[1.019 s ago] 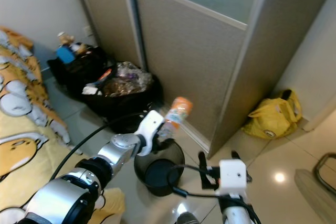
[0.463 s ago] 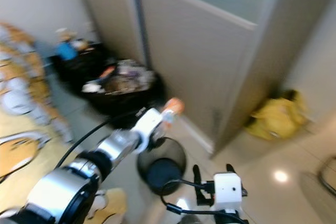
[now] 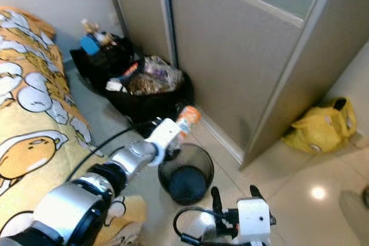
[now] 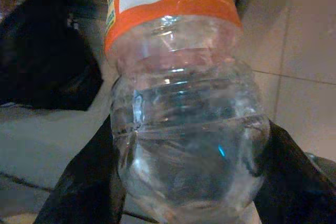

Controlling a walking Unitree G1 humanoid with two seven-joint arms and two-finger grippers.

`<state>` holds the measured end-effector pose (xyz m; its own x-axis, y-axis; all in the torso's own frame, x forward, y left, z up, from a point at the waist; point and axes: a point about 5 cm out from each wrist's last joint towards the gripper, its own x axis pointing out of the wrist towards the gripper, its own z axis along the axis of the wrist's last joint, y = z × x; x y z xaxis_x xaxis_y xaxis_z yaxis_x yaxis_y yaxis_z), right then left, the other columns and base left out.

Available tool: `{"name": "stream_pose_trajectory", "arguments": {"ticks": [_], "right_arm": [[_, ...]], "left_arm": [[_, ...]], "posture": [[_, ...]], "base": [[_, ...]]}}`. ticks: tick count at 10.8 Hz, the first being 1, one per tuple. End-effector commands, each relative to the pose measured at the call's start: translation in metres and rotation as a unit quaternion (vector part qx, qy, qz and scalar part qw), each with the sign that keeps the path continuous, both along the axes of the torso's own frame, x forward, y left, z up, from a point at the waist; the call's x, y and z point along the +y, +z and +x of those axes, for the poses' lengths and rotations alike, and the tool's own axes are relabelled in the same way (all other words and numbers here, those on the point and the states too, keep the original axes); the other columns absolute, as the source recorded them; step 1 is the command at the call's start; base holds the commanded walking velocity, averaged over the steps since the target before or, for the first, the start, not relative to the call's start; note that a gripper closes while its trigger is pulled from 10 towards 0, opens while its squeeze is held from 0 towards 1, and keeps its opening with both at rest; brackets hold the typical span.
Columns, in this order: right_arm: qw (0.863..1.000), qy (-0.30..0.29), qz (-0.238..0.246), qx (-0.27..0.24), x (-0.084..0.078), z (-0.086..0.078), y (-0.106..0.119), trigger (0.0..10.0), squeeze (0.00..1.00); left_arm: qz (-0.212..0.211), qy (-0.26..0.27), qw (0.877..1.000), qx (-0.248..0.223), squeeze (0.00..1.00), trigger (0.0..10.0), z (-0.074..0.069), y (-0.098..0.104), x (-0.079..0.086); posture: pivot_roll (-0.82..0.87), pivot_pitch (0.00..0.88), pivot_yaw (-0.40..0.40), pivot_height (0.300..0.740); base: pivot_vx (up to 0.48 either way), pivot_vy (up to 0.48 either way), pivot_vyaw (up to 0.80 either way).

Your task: Clean up the room

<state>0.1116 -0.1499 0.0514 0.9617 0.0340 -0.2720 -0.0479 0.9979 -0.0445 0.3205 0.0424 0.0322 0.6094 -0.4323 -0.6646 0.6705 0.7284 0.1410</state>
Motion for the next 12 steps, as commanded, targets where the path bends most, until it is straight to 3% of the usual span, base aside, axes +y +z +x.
{"name": "stream_pose_trajectory", "arguments": {"ticks": [1,6,8,9,10,11,12], "right_arm": [[1.0,0.001,0.0,0.006,0.0,-0.003,0.002,10.0,0.0],[1.0,0.002,-0.004,0.011,-0.004,0.001,0.003,10.0,0.0],[1.0,0.004,-0.004,0.011,-0.003,0.005,0.001,10.0,0.0],[1.0,0.005,-0.006,0.003,-0.003,0.013,0.0,10.0,0.0],[1.0,0.005,-0.006,-0.009,-0.003,0.024,0.0,10.0,0.0],[1.0,0.002,0.0,-0.029,-0.006,0.043,0.0,10.0,0.0],[0.999,0.0,0.003,-0.041,-0.009,0.059,0.0,10.0,0.0]], "left_arm": [[0.003,0.005,1.0,-0.022,1.0,10.0,0.008,0.009,0.001],[-0.005,0.011,0.999,-0.044,1.0,10.0,0.016,0.02,0.001],[-0.002,0.009,0.999,-0.032,1.0,10.0,0.015,0.016,0.008],[-0.027,0.025,0.999,-0.022,0.0,10.0,0.016,0.015,0.017],[-0.074,0.038,0.996,-0.033,0.0,10.0,0.019,0.019,0.022],[-0.15,0.041,0.986,-0.054,0.0,10.0,0.019,0.023,0.031],[-0.192,0.045,0.977,-0.077,0.0,10.0,0.017,0.025,0.036]], "posture": [[-0.38,0.153,0.126,0.74],[-0.37,0.144,0.122,0.74],[-0.36,0.127,0.126,0.74],[-0.34,0.104,0.134,0.74],[-0.33,0.078,0.139,0.74],[-0.25,0.002,0.13,0.74],[-0.21,0.0,0.115,0.74]], "base": [[0.0,0.0,0.0],[0.0,0.0,0.0],[0.0,0.0,0.0],[0.0,0.0,0.0],[0.0,0.0,0.0],[0.0,0.0,0.0],[0.0,0.0,0.0]]}}
